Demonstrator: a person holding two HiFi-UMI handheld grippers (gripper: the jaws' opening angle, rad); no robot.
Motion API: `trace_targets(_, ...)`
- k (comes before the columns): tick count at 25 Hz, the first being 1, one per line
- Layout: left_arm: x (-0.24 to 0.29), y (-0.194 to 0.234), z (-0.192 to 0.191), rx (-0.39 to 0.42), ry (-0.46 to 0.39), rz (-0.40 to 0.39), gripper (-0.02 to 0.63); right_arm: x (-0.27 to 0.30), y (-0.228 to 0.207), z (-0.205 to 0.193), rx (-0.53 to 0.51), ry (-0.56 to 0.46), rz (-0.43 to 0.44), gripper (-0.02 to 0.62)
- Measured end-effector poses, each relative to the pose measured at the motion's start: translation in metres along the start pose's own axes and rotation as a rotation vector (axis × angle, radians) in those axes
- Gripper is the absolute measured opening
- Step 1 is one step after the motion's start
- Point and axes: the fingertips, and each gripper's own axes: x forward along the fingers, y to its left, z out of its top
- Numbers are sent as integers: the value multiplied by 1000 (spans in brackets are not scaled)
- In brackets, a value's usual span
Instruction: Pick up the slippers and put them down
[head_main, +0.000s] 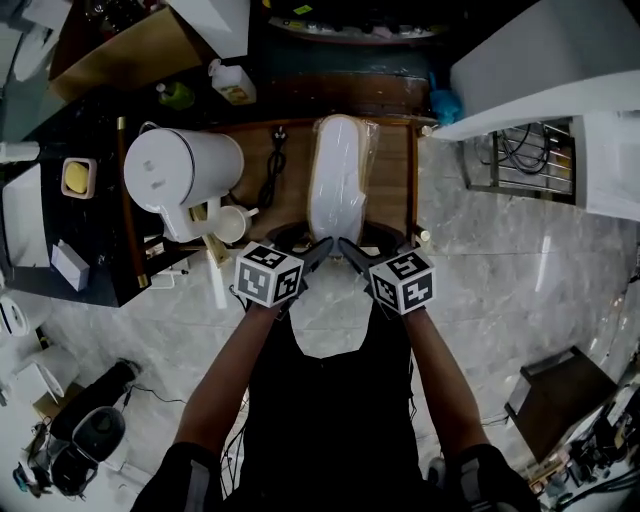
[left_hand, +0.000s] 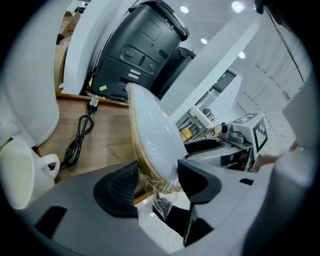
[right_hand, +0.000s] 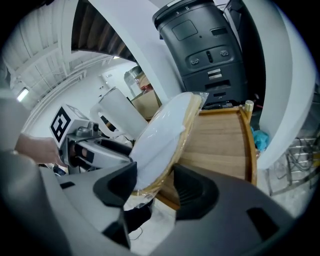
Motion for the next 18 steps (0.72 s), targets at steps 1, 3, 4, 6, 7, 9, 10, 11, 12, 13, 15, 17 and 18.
trace_targets(1, -3, -3, 3, 3, -3, -3, 244, -4, 2, 3, -4, -3, -1, 235)
trace_targets(3, -8, -10, 8, 6, -9, -12, 244, -13, 5, 10, -22, -14, -7, 235)
trace_targets(4, -12, -14, 11, 9, -11, -13, 244, -18, 8, 14, -36, -20, -13, 235)
trace_targets(6, -20, -22, 17, 22, -20, -4, 244, -28, 13, 21, -63, -30, -26, 234)
trace_targets(7, -24, -27, 21, 31, -29, 4, 244, -33, 16, 24, -73, -36, -31, 233)
trace_targets(9, -33, -35, 27, 42, -50, 16, 244, -42, 21, 32, -83, -55, -36, 233)
trace_targets(10, -37, -39, 30, 45, -60, 18, 244, -47, 24, 36, -86, -67, -35, 233)
trace_targets(11, -41, -42, 33, 48, -68, 18, 244, -50, 26, 39, -88, -78, -34, 233)
trace_targets(12, -44, -44, 35, 51, -74, 17, 244, -54, 29, 42, -90, -86, -34, 233)
trace_targets(13, -48, -47, 38, 56, -80, 16, 244, -57, 32, 45, -93, -92, -34, 233)
trace_targets(15, -56, -52, 43, 65, -92, 15, 244, -63, 37, 51, -99, -103, -34, 233)
trace_targets(17, -63, -58, 47, 76, -102, 19, 244, -70, 42, 55, -106, -113, -35, 233)
trace_targets(18, -67, -61, 49, 82, -107, 23, 244, -73, 45, 57, -108, -119, -35, 233)
